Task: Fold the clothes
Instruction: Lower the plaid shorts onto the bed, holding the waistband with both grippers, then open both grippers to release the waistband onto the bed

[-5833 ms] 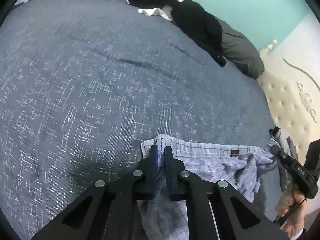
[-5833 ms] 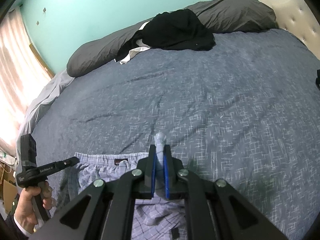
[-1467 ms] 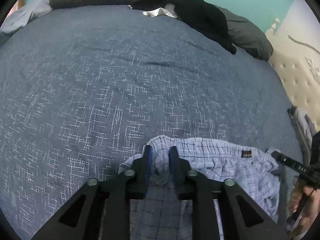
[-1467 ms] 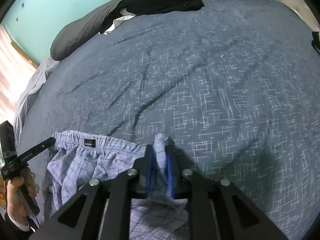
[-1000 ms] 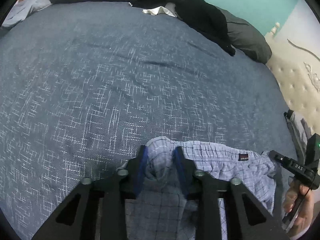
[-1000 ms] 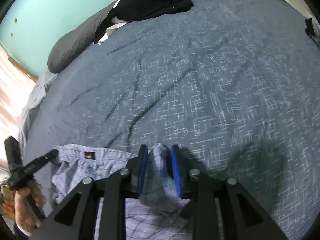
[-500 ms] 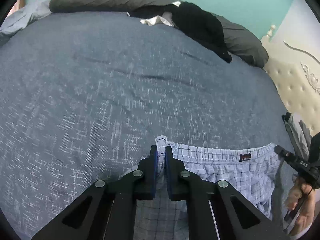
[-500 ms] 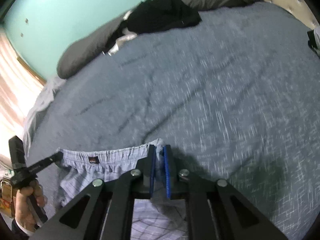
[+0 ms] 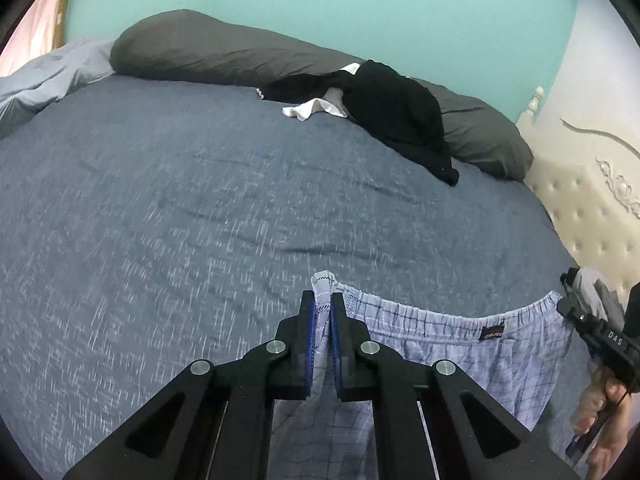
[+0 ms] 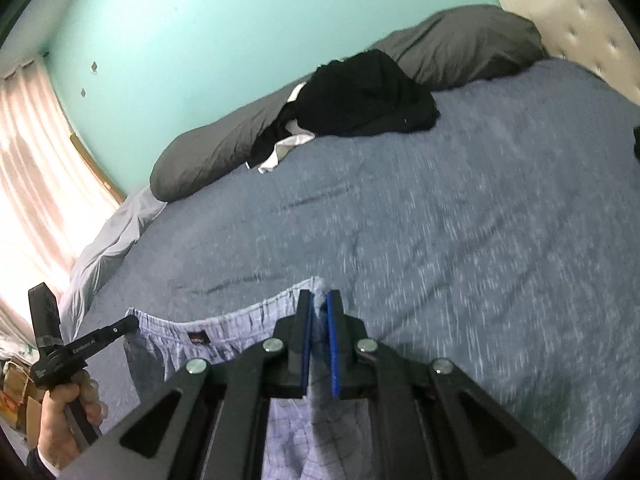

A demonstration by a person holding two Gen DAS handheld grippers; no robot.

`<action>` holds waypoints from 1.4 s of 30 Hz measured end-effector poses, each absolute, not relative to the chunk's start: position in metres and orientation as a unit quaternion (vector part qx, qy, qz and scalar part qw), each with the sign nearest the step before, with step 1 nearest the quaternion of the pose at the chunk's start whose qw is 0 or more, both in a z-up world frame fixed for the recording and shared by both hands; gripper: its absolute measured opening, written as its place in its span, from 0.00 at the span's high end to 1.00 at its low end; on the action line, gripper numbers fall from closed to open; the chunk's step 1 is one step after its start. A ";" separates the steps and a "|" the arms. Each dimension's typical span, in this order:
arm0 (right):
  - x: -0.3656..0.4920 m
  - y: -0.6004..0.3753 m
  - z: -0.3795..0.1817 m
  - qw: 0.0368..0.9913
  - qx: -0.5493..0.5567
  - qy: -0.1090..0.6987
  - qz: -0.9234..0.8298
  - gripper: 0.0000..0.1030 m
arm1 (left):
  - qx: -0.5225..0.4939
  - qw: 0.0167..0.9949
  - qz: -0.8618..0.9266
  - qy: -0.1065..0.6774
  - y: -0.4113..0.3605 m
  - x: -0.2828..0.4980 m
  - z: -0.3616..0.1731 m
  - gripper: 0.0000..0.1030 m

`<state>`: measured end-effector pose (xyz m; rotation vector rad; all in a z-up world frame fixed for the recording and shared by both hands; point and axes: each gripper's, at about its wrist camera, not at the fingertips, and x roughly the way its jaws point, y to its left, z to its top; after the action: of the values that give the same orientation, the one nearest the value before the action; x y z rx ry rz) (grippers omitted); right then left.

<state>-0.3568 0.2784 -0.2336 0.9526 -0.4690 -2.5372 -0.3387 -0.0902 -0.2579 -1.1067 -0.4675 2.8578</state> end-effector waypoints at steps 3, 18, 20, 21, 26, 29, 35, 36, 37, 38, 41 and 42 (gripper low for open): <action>-0.362 0.274 -0.235 0.196 0.341 -0.161 -0.905 0.94 | -0.361 0.018 0.920 -0.154 -0.093 -0.345 -0.260 0.93; -0.390 0.275 -0.270 0.189 0.397 -0.176 -0.881 0.94 | -0.404 0.022 0.903 -0.145 -0.089 -0.365 -0.294 0.93; -0.395 0.274 -0.275 0.185 0.403 -0.177 -0.878 0.94 | -0.409 0.019 0.902 -0.141 -0.089 -0.368 -0.299 0.93; -0.397 0.274 -0.277 0.183 0.406 -0.177 -0.878 0.94 | -0.411 0.018 0.901 -0.138 -0.089 -0.370 -0.301 0.93; -0.403 0.274 -0.288 0.175 0.424 -0.180 -0.870 0.94 | -0.423 0.010 0.897 -0.127 -0.088 -0.378 -0.312 0.92; -0.405 0.272 -0.293 0.170 0.430 -0.182 -0.868 0.94 | -0.427 0.019 0.895 -0.131 -0.087 -0.381 -0.316 0.91; -0.407 0.271 -0.300 0.173 0.438 -0.192 -0.861 0.93 | -0.432 0.016 0.891 -0.140 -0.091 -0.379 -0.321 0.82; -0.408 0.272 -0.300 0.171 0.440 -0.194 -0.860 0.92 | -0.433 0.014 0.889 -0.144 -0.092 -0.379 -0.321 0.76; -0.409 0.274 -0.302 0.169 0.441 -0.198 -0.859 0.92 | -0.434 0.013 0.888 -0.149 -0.094 -0.379 -0.322 0.74; -0.410 0.276 -0.303 0.167 0.443 -0.202 -0.857 0.92 | -0.434 0.013 0.888 -0.153 -0.096 -0.378 -0.322 0.69; -0.411 0.282 -0.307 0.159 0.446 -0.219 -0.853 0.91 | -0.431 0.012 0.887 -0.165 -0.102 -0.378 -0.319 0.59; -0.411 0.283 -0.307 0.157 0.446 -0.221 -0.853 0.91 | -0.430 0.012 0.886 -0.171 -0.105 -0.377 -0.319 0.57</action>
<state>-0.4114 0.2835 -0.3071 1.2772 -0.6313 -2.4415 -0.3772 -0.1045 -0.3185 -1.3411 -0.5320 2.7643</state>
